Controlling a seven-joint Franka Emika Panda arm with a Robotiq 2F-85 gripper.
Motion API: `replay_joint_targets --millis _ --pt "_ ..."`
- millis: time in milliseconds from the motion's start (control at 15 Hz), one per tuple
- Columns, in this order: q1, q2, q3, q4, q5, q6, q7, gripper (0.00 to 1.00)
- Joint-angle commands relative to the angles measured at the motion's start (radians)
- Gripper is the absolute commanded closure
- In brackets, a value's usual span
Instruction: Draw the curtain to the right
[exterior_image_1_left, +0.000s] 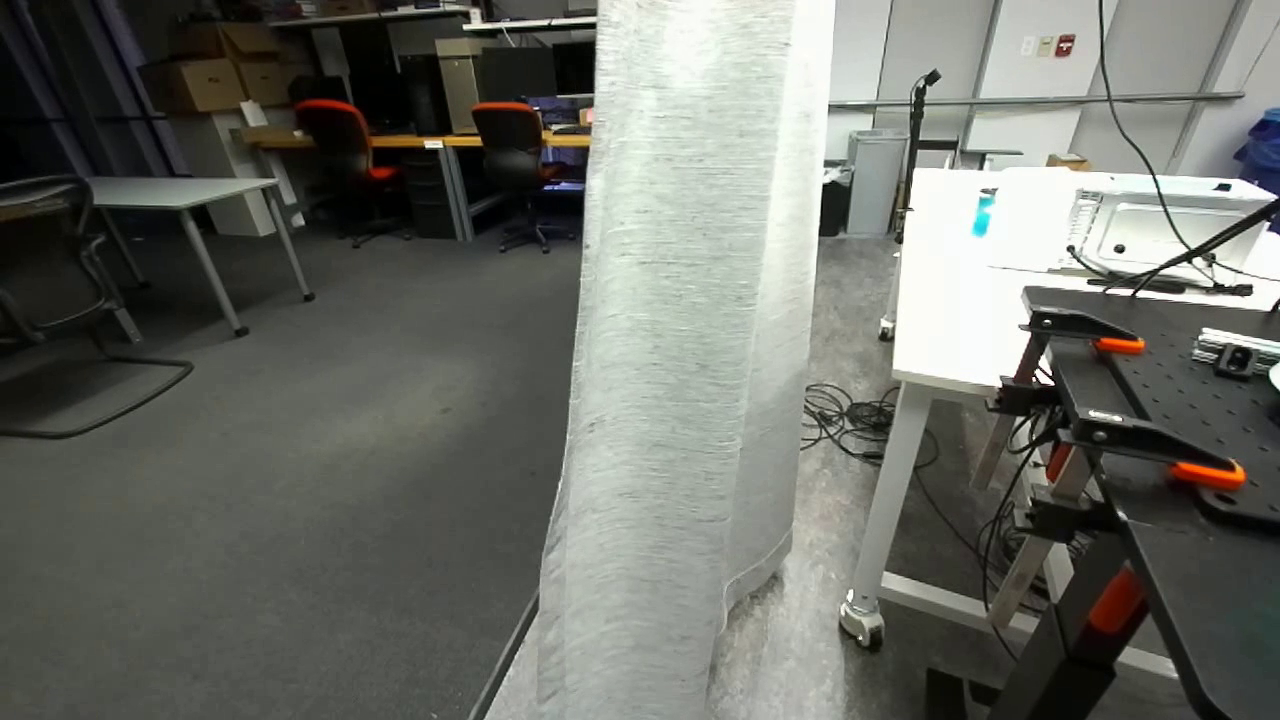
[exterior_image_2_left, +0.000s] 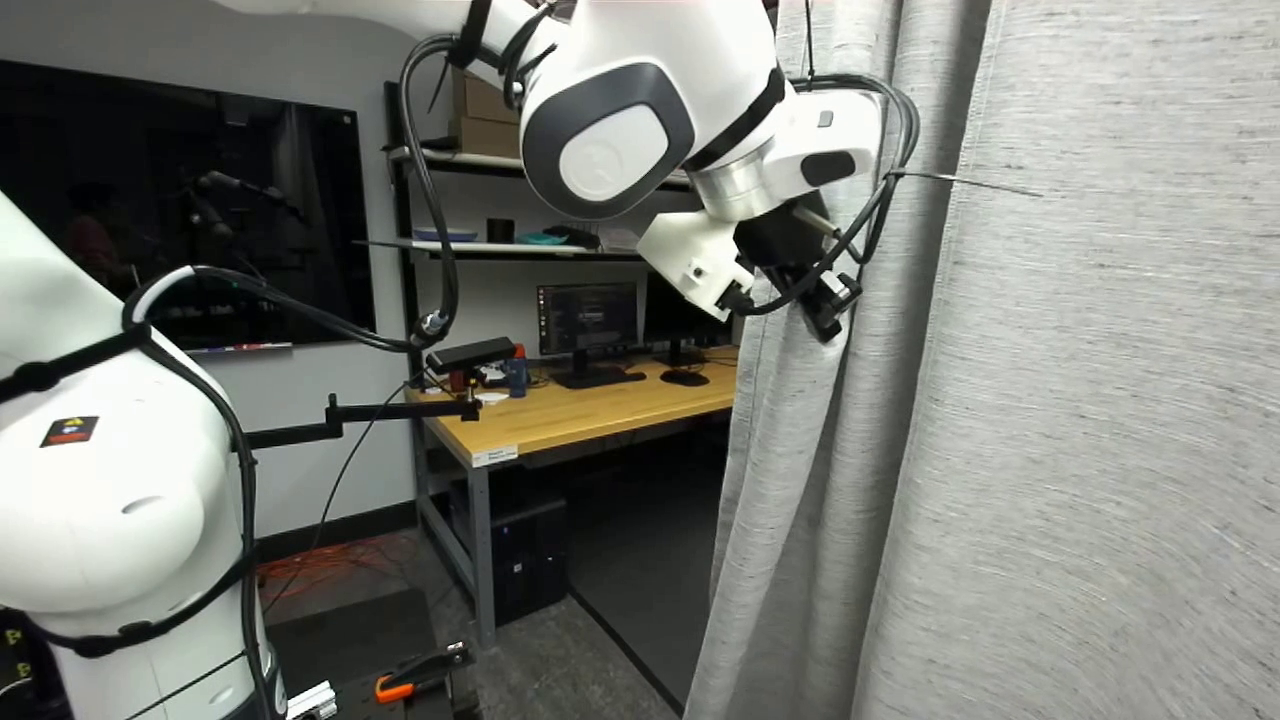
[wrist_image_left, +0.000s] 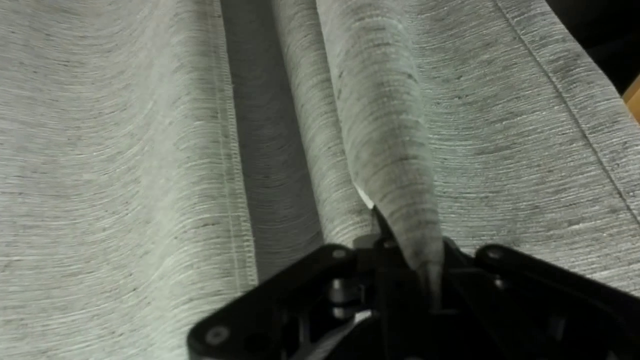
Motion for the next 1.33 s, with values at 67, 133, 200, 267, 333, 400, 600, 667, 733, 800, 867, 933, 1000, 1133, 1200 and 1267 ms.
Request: replay_joint_targets --millis 67,133,200,267,333,400,600,667,733,800,867,933,1000,1133,1200,1267 --pt "0.002 0.012 0.003 -0.034 -0.005 -0.005 -0.004 0.73" --pt "-0.001 0.012 0.008 -0.034 -0.010 -0.009 -0.002 0.72" --pt "-0.007 0.014 0.015 -0.040 -0.016 -0.020 0.004 0.67" --pt "-0.010 0.019 0.020 -0.048 -0.019 -0.028 0.006 0.58" --pt "-0.014 0.023 0.028 -0.058 -0.025 -0.029 0.009 0.51" --pt "-0.016 0.028 0.035 -0.066 -0.028 -0.028 0.012 0.42" --pt "-0.023 0.030 0.064 -0.083 -0.045 -0.024 0.021 0.20" --pt "-0.024 0.029 0.073 -0.086 -0.051 -0.023 0.023 0.14" --pt "-0.025 0.027 0.082 -0.089 -0.059 -0.022 0.025 0.05" --pt "-0.025 0.023 0.091 -0.091 -0.067 -0.020 0.026 0.01" --pt "-0.027 0.017 0.102 -0.095 -0.077 -0.015 0.028 0.00" --pt "-0.029 0.011 0.112 -0.098 -0.087 -0.012 0.031 0.00" --pt "-0.030 0.000 0.123 -0.104 -0.097 -0.007 0.033 0.00" --pt "-0.035 -0.027 0.148 -0.116 -0.122 0.003 0.043 0.00" --pt "-0.033 -0.042 0.157 -0.121 -0.131 0.006 0.043 0.00" --pt "-0.032 -0.061 0.168 -0.127 -0.141 0.016 0.043 0.00"
